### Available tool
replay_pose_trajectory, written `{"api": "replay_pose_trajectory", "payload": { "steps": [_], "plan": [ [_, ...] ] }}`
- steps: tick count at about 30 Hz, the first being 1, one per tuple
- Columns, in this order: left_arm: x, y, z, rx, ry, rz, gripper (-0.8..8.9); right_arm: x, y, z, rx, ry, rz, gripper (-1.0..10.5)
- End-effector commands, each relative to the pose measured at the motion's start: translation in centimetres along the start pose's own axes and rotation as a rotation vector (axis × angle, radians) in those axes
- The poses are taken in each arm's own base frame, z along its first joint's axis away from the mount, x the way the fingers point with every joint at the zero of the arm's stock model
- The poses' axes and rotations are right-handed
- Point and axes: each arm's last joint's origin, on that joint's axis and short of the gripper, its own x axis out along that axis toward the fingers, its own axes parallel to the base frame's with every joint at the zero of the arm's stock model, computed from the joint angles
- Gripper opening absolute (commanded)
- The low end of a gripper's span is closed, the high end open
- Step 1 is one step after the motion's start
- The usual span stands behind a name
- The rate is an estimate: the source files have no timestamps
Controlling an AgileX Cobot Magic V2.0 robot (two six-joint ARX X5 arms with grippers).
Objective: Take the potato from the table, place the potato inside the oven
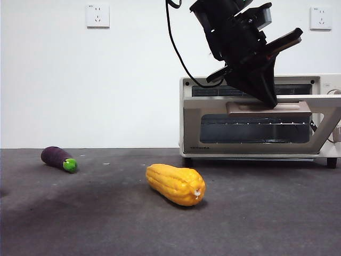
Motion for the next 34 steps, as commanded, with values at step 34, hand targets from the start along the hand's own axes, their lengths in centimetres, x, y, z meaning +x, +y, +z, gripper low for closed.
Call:
{"api": "replay_pose_trajectory", "payload": {
  "steps": [34],
  "plan": [
    [5.5, -3.6, -3.7, -0.014, 0.237, -0.001, -0.07, -0.2, -0.2, -0.1, -0.032, 0.002, -0.040, 0.0]
  ]
}}
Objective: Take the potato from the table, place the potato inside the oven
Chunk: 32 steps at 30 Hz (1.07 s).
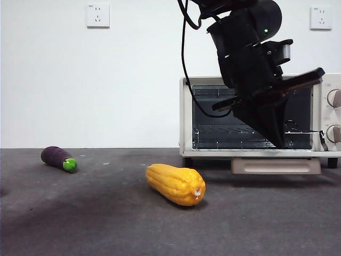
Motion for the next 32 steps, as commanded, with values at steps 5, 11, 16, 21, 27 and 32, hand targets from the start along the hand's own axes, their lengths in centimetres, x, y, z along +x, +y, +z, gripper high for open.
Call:
{"api": "replay_pose_trajectory", "payload": {
  "steps": [5, 11, 16, 21, 27, 32],
  "plan": [
    [0.1, -1.2, -0.4, 0.008, 0.030, -0.009, -0.07, -0.2, 0.0, 0.1, -0.005, -0.009, 0.001, 0.0],
    [-3.6, -1.7, -0.2, 0.014, 0.011, -0.009, -0.07, -0.1, 0.0, 0.1, -0.006, -0.009, 0.001, 0.0],
    [-9.5, -2.3, -0.1, 0.077, -0.054, -0.009, -0.07, 0.1, 0.2, 0.1, -0.078, -0.004, 0.076, 0.0],
    [-15.5, -2.3, -0.8, 0.168, -0.115, 0.085, -0.07, 0.9, 0.8, 0.4, -0.091, 0.009, 0.231, 0.0],
    [-23.0, -1.9, -2.7, 0.158, -0.188, 0.125, -0.07, 2.3, 1.9, 0.9, -0.075, 0.042, 0.507, 0.0],
    [-28.8, -2.0, -5.0, 0.161, -0.269, 0.145, -0.07, 4.6, 2.7, 1.7, -0.018, 0.094, 0.689, 0.0]
  ]
}}
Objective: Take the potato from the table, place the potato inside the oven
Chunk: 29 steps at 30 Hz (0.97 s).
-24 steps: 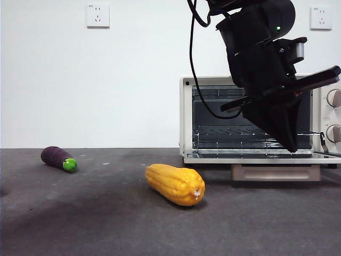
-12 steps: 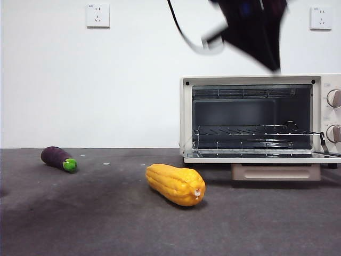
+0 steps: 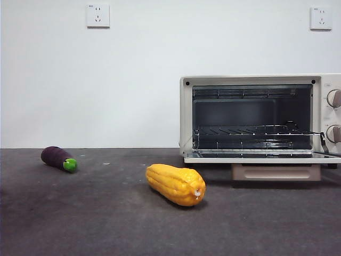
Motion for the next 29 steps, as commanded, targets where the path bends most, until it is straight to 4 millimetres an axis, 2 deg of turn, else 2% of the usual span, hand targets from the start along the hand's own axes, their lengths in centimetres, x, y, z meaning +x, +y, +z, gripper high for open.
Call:
{"api": "replay_pose_trajectory", "payload": {
  "steps": [1, 5, 10, 13, 16, 22, 29],
  "plan": [
    [-2.8, 0.2, -0.8, 0.014, -0.014, 0.012, -0.06, 1.1, -0.4, 0.8, 0.038, -0.013, 0.083, 0.0],
    [-6.9, 0.6, -1.8, 0.007, -0.077, 0.044, -0.06, 2.9, -1.1, 2.4, 0.075, -0.067, 0.208, 0.0],
    [-11.4, 0.6, -3.4, -0.007, -0.162, 0.070, -0.06, 4.0, -1.0, 3.6, 0.103, -0.114, 0.267, 0.0],
    [-13.0, 0.5, -5.1, -0.015, -0.165, 0.099, -0.06, 5.0, -0.7, 4.4, 0.120, -0.138, 0.299, 0.0],
    [-13.8, 0.5, -7.4, -0.041, -0.136, 0.127, -0.06, 6.2, -0.1, 5.2, 0.124, -0.164, 0.345, 0.0],
    [-15.0, 0.1, -13.0, -0.131, -0.080, 0.240, -0.06, 11.0, 3.1, 6.0, 0.141, -0.093, 0.449, 0.0],
    [-17.3, -1.4, -20.3, -0.209, -0.126, 0.262, -0.06, 18.1, 8.9, 5.4, 0.088, 0.053, 0.477, 0.1]
  ]
}}
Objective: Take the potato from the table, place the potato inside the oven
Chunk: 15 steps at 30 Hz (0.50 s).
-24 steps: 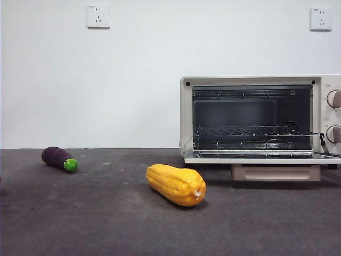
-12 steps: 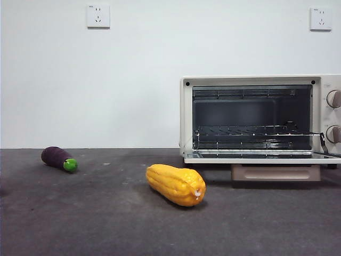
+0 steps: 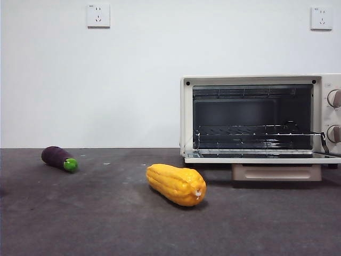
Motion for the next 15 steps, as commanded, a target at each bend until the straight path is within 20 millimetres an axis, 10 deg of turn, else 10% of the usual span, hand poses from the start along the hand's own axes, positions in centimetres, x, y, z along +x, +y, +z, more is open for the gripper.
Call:
{"api": "replay_pose_trajectory", "payload": {
  "steps": [1, 15],
  "plan": [
    [-1.5, 0.2, -2.9, -0.064, -0.041, 0.009, -0.06, 3.2, 1.3, 0.3, -0.008, 0.040, 0.033, 0.3],
    [-9.7, 1.5, -13.7, -0.240, -0.417, 0.078, -0.06, 16.3, 6.0, 2.6, -0.053, 0.270, 0.011, 1.3]
  ]
}}
